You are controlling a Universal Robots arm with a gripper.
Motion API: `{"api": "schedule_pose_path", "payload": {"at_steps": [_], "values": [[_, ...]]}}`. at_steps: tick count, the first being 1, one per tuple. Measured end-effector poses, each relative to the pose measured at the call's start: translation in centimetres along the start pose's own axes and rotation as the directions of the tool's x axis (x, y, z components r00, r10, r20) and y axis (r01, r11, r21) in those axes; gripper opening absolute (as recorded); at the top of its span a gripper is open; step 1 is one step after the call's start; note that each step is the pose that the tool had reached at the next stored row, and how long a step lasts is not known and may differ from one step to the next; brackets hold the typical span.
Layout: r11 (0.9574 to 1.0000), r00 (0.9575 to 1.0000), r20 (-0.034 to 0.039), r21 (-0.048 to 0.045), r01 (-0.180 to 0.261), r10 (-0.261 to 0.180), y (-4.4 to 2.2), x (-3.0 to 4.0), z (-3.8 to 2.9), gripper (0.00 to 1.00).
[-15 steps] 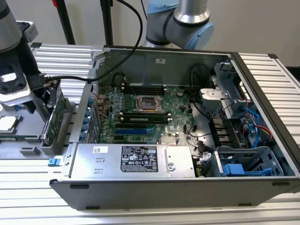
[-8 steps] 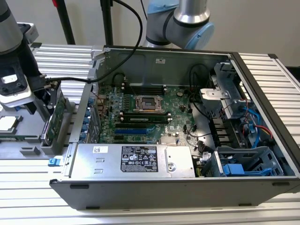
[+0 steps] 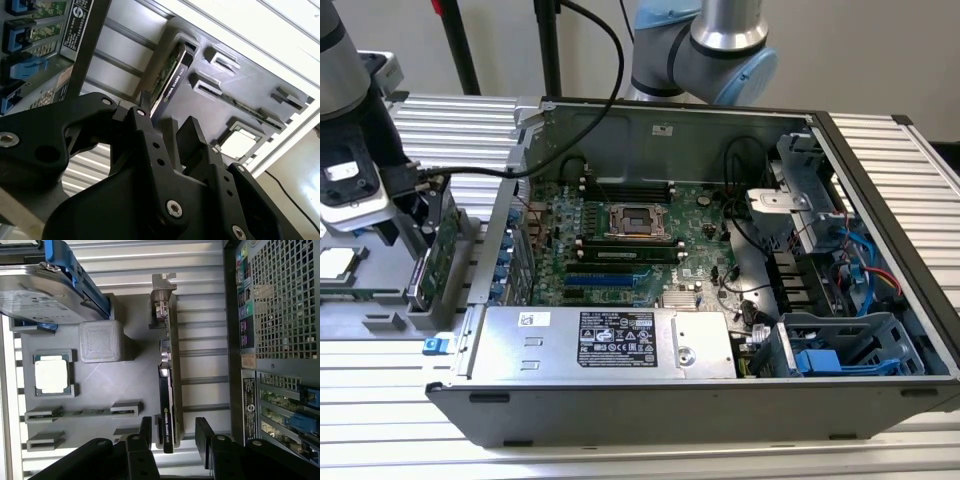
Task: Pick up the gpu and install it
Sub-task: 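Pick up the gpu and move the gpu toward the slot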
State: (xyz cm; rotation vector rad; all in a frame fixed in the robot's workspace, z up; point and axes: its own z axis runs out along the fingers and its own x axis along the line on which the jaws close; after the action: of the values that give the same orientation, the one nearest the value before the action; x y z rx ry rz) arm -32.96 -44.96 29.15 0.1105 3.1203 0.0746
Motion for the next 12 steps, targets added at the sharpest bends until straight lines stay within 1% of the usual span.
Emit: {"api": "schedule_pose_path", "payload": {"at_steps": [12], "values": [[1.0,1.0,0.0,-0.0001,0.0,0.0,-0.02,0.01,0.44,1.0]]}}
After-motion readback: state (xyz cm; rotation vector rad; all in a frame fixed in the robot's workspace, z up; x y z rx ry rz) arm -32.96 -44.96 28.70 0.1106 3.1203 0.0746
